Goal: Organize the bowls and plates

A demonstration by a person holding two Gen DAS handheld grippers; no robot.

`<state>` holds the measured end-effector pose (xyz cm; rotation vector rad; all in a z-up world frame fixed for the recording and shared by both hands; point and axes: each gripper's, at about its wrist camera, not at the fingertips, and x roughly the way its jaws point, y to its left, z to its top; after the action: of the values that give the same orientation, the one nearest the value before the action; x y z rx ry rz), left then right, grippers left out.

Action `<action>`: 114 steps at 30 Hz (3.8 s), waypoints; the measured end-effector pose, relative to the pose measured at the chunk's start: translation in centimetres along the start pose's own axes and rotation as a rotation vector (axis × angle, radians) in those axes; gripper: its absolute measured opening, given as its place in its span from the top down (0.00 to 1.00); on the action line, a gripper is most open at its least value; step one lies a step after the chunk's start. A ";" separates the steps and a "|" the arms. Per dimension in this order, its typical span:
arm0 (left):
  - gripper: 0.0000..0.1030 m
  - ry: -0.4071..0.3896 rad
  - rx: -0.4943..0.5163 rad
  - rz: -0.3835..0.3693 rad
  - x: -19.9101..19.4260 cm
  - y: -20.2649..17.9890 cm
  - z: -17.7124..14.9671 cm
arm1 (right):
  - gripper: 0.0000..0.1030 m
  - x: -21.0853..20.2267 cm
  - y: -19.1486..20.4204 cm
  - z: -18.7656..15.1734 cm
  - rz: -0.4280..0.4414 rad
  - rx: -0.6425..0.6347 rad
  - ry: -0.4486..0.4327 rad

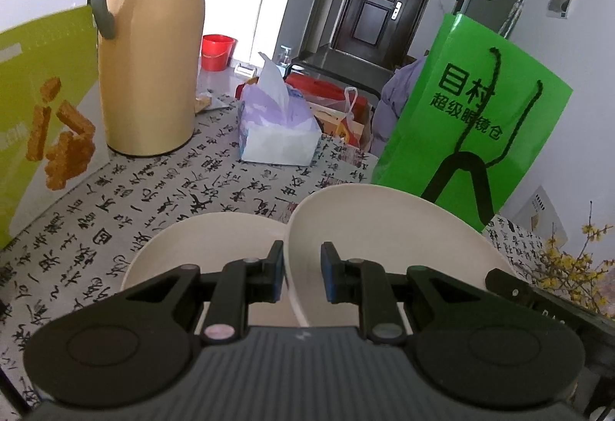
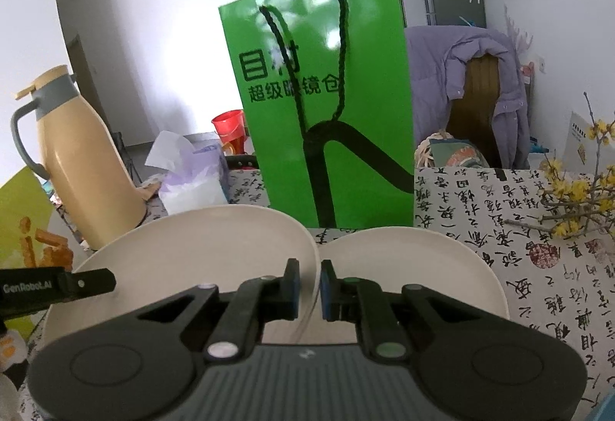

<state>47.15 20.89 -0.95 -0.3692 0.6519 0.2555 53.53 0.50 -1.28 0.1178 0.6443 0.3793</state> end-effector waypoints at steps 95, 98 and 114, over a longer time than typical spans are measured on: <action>0.82 -0.153 0.047 -0.062 -24.3 -3.6 -10.0 | 0.90 -27.3 -0.8 -7.3 0.012 -0.021 -0.188; 0.82 -0.156 0.053 -0.067 -24.9 -3.9 -10.6 | 0.90 -28.2 -1.1 -7.8 0.008 -0.021 -0.195; 0.82 -0.163 0.087 -0.108 -27.3 -5.5 -14.2 | 0.90 -32.2 -2.9 -10.5 -0.018 0.001 -0.220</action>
<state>20.38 6.91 7.23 -0.2961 0.4794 0.1519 24.44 -14.58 7.88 0.1527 0.4280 0.3430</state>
